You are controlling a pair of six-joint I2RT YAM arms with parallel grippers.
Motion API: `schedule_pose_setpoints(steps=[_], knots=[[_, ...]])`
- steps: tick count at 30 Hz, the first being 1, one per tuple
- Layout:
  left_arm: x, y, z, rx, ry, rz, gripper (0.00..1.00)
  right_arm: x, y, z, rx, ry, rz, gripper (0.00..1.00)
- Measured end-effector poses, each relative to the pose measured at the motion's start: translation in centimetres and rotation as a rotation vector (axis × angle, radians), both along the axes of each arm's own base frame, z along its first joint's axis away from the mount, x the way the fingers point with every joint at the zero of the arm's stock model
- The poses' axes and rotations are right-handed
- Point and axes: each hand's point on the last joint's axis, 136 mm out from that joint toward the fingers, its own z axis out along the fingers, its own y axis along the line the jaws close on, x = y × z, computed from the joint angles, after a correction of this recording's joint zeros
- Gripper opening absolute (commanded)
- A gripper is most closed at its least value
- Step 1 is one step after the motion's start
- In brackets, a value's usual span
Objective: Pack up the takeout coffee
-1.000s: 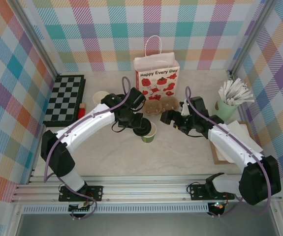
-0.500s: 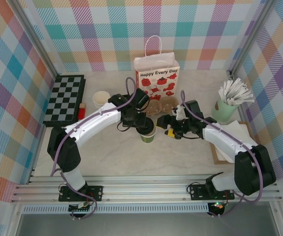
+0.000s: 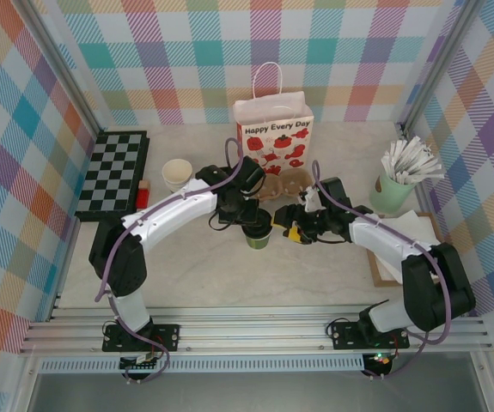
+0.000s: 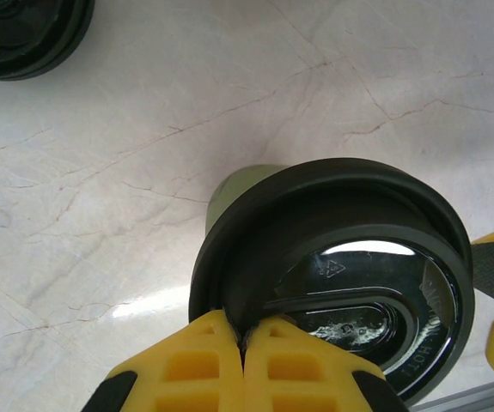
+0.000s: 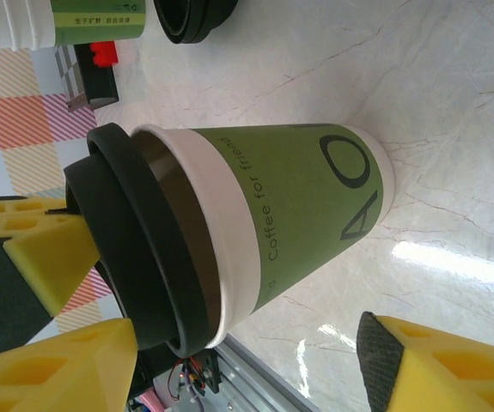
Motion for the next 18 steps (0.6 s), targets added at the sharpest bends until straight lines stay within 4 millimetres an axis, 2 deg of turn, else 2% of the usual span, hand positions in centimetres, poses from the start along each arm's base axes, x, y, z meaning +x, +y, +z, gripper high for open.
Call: schedule_pose_setpoints(steps=[18], knots=[[0.1,-0.4,-0.6,0.007,0.022,-0.012,0.0,0.2,0.7,-1.3,-0.024,0.043,0.02,0.44]])
